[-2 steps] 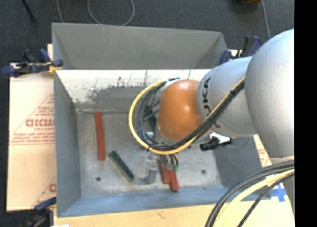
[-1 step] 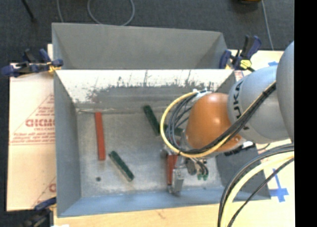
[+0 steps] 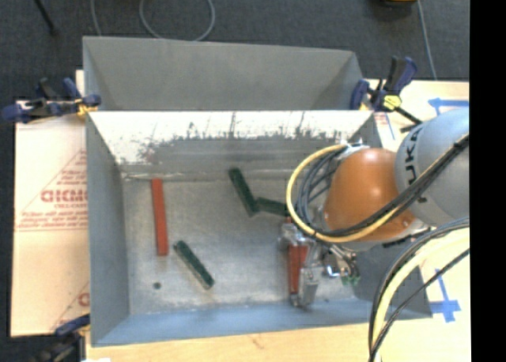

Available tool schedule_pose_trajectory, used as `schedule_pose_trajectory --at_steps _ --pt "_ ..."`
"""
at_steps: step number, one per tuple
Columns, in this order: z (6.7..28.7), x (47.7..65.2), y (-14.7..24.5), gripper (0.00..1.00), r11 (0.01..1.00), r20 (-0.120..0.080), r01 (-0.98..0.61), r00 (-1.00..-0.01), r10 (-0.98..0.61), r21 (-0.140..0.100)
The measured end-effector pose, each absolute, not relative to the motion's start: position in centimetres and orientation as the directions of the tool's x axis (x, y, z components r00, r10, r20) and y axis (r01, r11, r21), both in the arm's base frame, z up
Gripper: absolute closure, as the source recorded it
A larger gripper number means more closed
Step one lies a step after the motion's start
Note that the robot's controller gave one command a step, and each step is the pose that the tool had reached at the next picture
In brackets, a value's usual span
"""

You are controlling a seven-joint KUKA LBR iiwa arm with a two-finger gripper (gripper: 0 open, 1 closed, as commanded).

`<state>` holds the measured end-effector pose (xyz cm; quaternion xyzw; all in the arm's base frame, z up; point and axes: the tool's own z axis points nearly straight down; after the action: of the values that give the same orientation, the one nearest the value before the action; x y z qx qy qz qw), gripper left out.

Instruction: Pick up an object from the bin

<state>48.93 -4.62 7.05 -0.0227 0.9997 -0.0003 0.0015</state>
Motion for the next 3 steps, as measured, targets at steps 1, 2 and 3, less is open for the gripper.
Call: schedule_pose_trajectory --at_steps 1,2,3 --pt "7.1 51.4 -10.7 0.00 0.990 -0.006 -0.138 -0.990 -0.138 -0.003" --pt "10.0 61.1 -13.5 0.00 0.999 -0.012 -0.033 -0.999 -0.033 -0.004" --pt "7.2 65.1 -8.8 0.00 0.984 -0.008 -0.179 -0.984 -0.179 -0.004"
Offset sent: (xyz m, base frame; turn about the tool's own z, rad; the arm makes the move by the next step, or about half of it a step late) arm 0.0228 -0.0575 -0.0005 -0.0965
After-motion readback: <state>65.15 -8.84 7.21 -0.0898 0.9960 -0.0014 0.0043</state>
